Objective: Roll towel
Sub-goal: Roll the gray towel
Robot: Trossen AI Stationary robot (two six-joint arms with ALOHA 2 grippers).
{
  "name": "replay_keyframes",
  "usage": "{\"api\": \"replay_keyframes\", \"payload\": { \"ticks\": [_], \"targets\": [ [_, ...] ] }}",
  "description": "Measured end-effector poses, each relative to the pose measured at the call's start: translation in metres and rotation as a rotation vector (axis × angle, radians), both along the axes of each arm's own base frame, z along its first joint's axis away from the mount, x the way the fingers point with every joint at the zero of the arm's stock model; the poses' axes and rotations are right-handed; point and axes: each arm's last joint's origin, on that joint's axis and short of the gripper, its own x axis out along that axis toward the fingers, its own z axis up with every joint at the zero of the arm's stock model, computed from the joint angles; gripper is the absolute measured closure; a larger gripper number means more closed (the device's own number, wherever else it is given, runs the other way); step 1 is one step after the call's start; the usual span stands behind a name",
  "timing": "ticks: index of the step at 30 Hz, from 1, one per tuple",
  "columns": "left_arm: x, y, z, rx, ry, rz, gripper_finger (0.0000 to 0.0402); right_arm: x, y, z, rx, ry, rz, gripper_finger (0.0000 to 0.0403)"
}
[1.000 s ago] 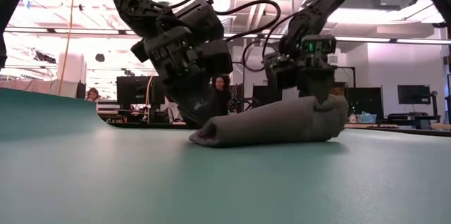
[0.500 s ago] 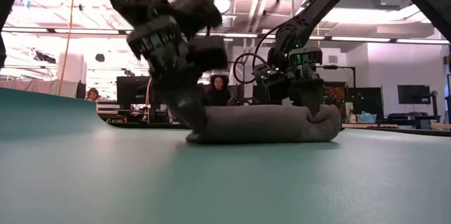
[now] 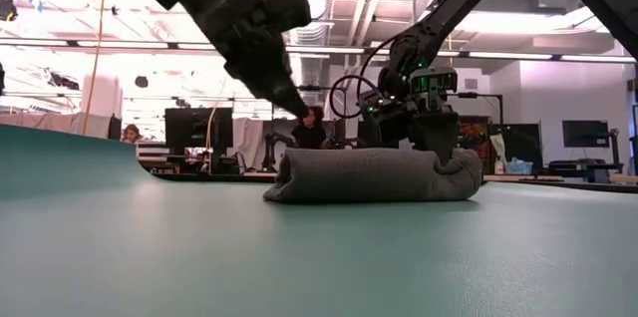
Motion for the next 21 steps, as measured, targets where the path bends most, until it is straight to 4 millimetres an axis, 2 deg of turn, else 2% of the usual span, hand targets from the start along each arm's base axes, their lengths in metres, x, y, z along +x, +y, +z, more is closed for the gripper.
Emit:
{"api": "replay_keyframes", "payload": {
  "ticks": [3,5,7,12,18,21],
  "targets": [
    [0.013,0.0,-0.012,0.018,-0.038,-0.031,0.0402,0.0,0.0,0.0,0.0,0.0,0.0,0.0341],
    [0.016,0.001,-0.029,0.021,0.006,-0.031,0.0402,0.0,0.0,0.0,0.0,0.0,0.0,0.0341],
    [0.023,0.001,-0.038,0.002,-0.003,-0.035,0.0402,0.0,0.0,0.0,-0.002,-0.001,0.001,0.0341],
    [0.026,0.001,-0.06,-0.027,0.066,-0.009,0.0402,-0.001,0.0,0.0,0.006,0.01,0.001,0.0341],
    [0.028,0.004,-0.074,-0.155,0.11,0.019,0.0402,-0.006,0.001,0.009,0.074,0.033,0.021,0.0341],
    [0.028,0.006,-0.074,-0.247,0.126,0.002,0.0401,-0.006,-0.001,0.015,0.095,0.032,0.019,0.0341]
  ]
}}
